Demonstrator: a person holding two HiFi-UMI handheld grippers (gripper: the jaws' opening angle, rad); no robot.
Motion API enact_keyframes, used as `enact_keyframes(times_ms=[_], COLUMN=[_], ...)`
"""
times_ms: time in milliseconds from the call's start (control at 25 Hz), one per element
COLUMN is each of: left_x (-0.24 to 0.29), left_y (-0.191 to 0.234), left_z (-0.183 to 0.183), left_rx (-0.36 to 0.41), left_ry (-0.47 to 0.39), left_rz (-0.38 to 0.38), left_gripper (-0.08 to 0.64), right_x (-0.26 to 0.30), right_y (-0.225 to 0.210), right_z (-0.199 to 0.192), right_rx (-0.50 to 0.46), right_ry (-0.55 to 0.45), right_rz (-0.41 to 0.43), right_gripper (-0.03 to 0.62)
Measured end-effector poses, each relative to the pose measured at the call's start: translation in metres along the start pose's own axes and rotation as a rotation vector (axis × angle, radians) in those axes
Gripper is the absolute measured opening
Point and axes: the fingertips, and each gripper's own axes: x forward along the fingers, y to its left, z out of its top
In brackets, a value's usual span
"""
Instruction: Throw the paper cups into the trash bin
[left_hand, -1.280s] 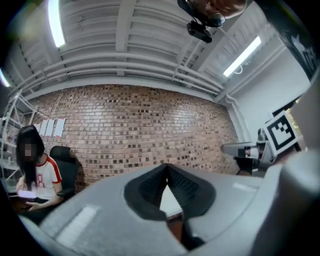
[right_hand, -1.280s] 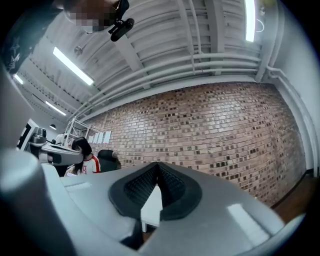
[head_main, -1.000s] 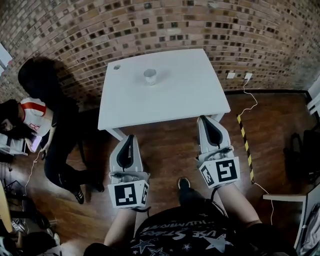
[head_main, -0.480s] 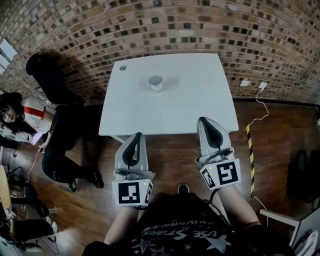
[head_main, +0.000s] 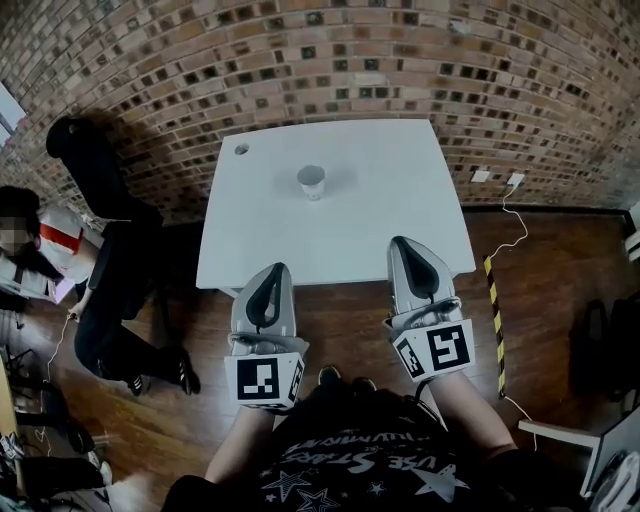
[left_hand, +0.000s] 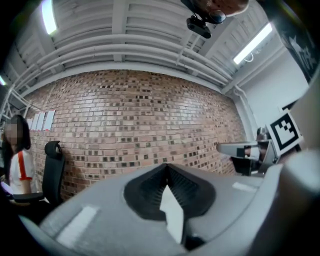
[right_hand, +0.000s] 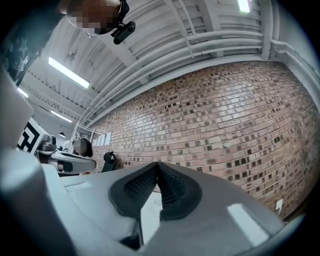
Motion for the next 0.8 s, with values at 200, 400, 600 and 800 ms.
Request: enact_keyframes(times_ms=[200,400,600,800], left_x=[0.012,0.024,0.040,0.068], left_y=[0.020,0.045,0.062,0.072], left_z=[-0.007,-0.013,-0.028,-0.041], left_rx=[-0.021,-0.028,-0.041,-0.045], left_ry=[-0.003,-0.021,0.000,0.012], left_rz=[-0.036,-0.070,-0.075,-0.060], left_gripper=[0.006,0.006,0.006,0.005], right_x=[0.014,0.037,0.053,0.078], right_y=[0.018,0.025,0.024,0.010], right_z=[-0.015,-0.026,-0.036,-0.058], right_rx=[0.030,0.042,0.017,0.030], right_ry=[0.010,0.025,0.041,0.057], right_rz=[-0.014,-0.051,-0.074,-0.063], right_gripper=[0.006,0.006,0.006,0.006])
